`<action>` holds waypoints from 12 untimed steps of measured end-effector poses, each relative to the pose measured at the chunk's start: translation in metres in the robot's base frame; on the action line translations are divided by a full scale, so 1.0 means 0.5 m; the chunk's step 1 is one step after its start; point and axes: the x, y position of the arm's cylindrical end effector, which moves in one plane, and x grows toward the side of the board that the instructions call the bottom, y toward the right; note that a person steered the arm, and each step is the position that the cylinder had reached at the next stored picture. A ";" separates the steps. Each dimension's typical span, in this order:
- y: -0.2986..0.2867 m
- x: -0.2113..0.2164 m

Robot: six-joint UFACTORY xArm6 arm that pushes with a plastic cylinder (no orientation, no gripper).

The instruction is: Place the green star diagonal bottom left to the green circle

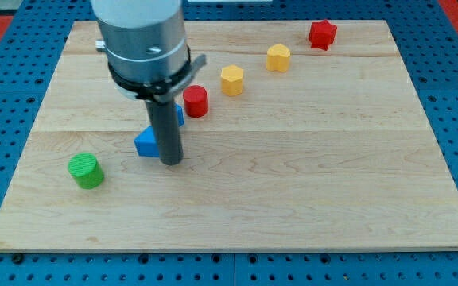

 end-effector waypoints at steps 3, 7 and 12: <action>0.183 -0.040; 0.458 -0.389; -0.228 -0.563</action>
